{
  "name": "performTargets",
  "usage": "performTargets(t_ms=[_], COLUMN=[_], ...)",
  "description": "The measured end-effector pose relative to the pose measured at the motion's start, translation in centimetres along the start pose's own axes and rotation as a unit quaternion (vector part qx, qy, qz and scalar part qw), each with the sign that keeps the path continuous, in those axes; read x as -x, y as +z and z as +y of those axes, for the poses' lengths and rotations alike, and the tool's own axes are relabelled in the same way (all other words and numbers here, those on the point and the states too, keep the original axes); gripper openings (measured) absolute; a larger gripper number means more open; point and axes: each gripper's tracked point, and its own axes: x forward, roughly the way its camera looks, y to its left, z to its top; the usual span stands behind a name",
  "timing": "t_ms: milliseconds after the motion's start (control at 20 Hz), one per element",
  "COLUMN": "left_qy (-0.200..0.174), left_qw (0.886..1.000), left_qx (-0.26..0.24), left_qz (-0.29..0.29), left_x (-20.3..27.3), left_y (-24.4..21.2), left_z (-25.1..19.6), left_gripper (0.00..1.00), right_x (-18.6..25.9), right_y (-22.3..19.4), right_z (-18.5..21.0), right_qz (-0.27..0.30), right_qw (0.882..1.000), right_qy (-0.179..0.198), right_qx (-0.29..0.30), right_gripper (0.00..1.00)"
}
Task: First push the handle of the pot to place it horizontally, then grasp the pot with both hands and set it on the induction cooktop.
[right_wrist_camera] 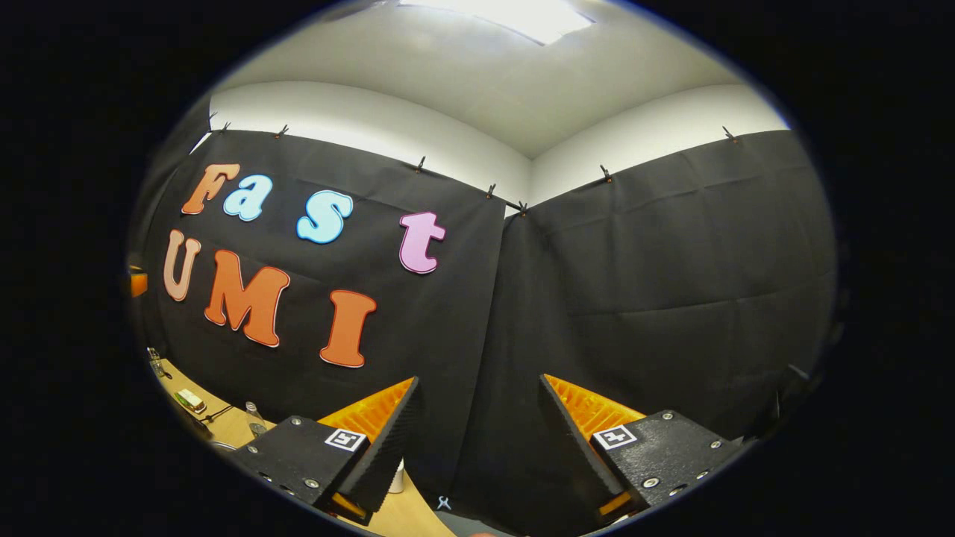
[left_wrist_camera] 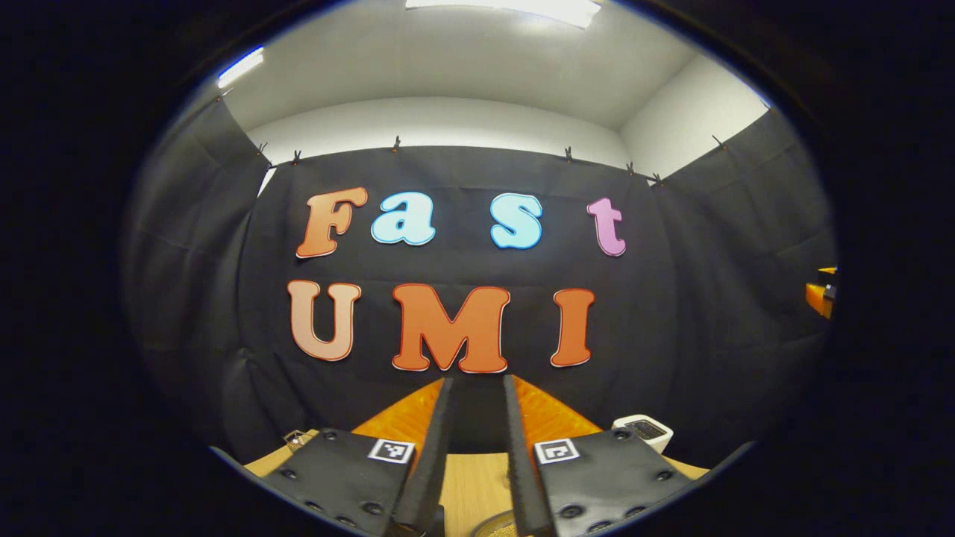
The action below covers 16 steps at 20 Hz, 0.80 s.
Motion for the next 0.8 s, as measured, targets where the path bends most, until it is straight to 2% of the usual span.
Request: performTargets(t_ms=[50,100,250,350,600,800], left_qy=[-0.001,-0.002,-0.010,-0.015,-0.038,-0.041], left_qw=[1.000,1.000,0.995,0.986,0.950,0.908], left_qx=[-0.005,-0.007,0.000,0.003,0.021,0.013], left_qz=[0.011,0.024,0.095,0.164,0.310,0.417], left_x=[-0.1,-0.3,0.1,0.6,3.1,7.6], left_y=[-0.8,-1.7,-5.8,-9.6,-17.6,-23.3], left_z=[-0.5,-0.9,-2.2,-2.9,-5.4,-6.9], left_gripper=[0.21,0.12,0.07,0.07,0.07,0.07], right_x=[0.0,0.0,-0.1,-0.1,-0.1,0.2], right_y=[-0.2,-0.4,-0.8,-1.0,-2.2,-3.3], right_z=[-0.2,-0.4,-1.1,-1.6,-2.7,-3.4], right_qz=[0.002,0.004,0.007,0.007,0.017,0.024], right_qw=[1.000,1.000,1.000,1.000,1.000,1.000], right_qy=[0.000,0.000,-0.002,-0.004,-0.007,-0.005], right_qx=[0.000,0.000,-0.001,-0.004,-0.006,-0.004], right_gripper=[0.95,0.95,0.95,0.95,0.95,0.95])
